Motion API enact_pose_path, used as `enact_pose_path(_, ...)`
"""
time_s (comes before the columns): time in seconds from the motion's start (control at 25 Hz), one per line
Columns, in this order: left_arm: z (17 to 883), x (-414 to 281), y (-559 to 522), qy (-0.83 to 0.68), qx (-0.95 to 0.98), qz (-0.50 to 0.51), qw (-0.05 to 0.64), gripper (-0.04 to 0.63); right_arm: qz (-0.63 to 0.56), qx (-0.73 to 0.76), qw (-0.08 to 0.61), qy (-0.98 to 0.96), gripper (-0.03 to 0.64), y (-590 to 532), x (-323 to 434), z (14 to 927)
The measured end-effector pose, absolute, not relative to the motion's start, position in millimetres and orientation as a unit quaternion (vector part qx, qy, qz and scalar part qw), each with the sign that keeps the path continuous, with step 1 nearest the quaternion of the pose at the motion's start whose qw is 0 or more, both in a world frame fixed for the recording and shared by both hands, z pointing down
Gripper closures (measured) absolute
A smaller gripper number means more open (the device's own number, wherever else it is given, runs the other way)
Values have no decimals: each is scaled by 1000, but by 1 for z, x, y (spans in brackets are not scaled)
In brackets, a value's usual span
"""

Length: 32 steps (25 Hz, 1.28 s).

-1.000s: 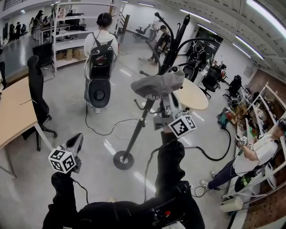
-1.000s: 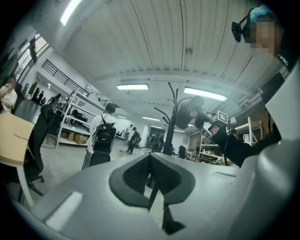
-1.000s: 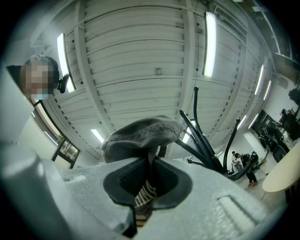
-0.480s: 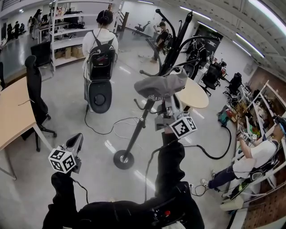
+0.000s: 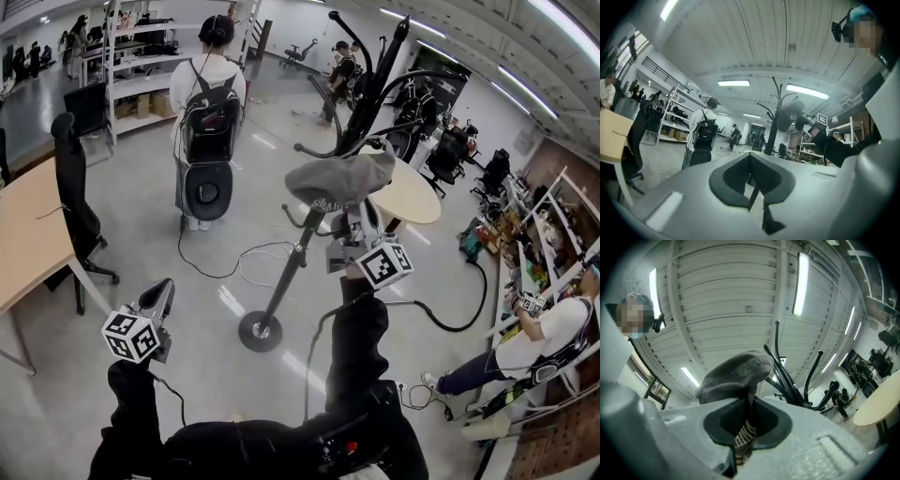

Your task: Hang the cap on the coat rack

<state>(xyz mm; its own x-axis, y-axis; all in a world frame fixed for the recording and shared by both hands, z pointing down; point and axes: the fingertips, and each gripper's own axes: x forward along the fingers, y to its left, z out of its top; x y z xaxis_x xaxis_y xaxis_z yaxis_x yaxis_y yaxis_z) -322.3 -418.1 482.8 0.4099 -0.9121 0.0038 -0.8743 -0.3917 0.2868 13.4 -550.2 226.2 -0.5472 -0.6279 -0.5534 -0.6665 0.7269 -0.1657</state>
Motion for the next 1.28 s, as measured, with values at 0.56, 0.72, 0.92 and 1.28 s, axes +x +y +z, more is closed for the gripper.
enact_pose_path(0.56, 488, -335, -418, -548, 824, -76, 125, 595, 3, -409, 289, 866, 597, -583, 25, 257)
enact_pose_path(0.72, 491, -337, -421, -549, 823, -75, 128, 595, -3, -417, 285, 863, 597, -593, 29, 265)
enact_pose_path(0.92, 496, -336, -421, -548, 823, -74, 131, 595, -12, -431, 280, 858, 597, -601, 37, 279)
enact_pose_path(1.28, 504, -333, -427, -547, 823, -69, 137, 595, -32, -453, 270, 849, 597, -623, 49, 304)
